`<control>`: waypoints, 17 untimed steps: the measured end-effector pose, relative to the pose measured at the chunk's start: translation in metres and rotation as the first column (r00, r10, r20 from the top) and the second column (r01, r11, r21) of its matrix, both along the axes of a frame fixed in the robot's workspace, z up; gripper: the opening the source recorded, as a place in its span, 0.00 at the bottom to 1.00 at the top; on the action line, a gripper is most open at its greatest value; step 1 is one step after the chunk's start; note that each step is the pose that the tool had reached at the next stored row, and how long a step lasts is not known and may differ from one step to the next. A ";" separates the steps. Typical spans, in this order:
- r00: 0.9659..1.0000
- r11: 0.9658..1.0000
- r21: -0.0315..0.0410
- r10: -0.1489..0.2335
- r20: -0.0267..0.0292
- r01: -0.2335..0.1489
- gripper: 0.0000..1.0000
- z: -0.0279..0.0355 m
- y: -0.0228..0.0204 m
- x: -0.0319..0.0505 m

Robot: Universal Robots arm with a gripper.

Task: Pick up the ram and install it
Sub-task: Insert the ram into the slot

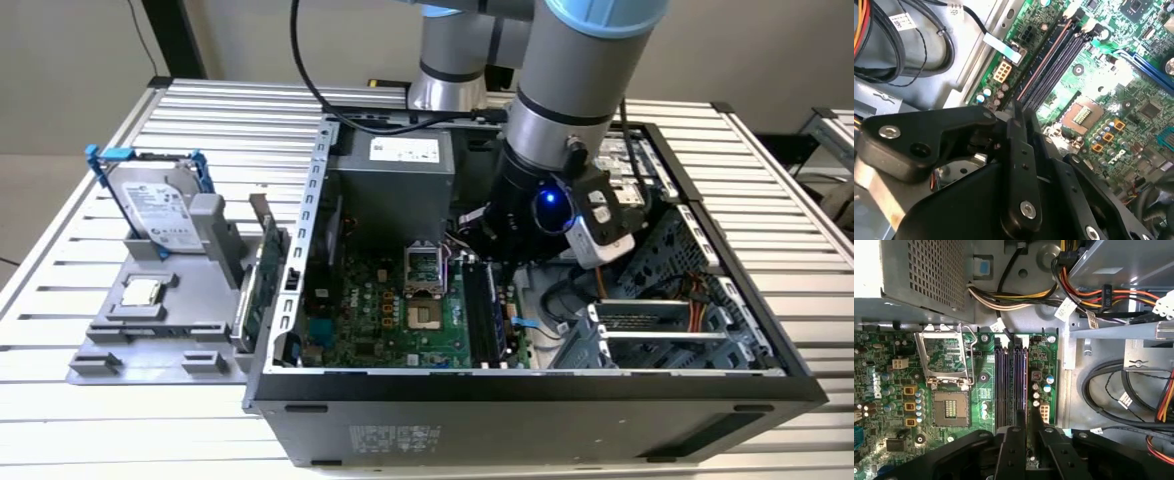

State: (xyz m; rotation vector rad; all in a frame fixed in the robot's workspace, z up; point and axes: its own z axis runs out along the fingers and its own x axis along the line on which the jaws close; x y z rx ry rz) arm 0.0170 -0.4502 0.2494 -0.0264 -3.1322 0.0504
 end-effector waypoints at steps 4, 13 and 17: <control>1.000 1.000 0.000 0.000 0.000 0.000 0.00 -0.0001 0.0002 -0.0003; 1.000 1.000 0.001 0.010 -0.002 -0.010 0.00 0.0000 0.0004 -0.0003; 0.998 0.998 0.001 0.069 -0.002 -0.069 0.00 0.0000 0.0003 -0.0003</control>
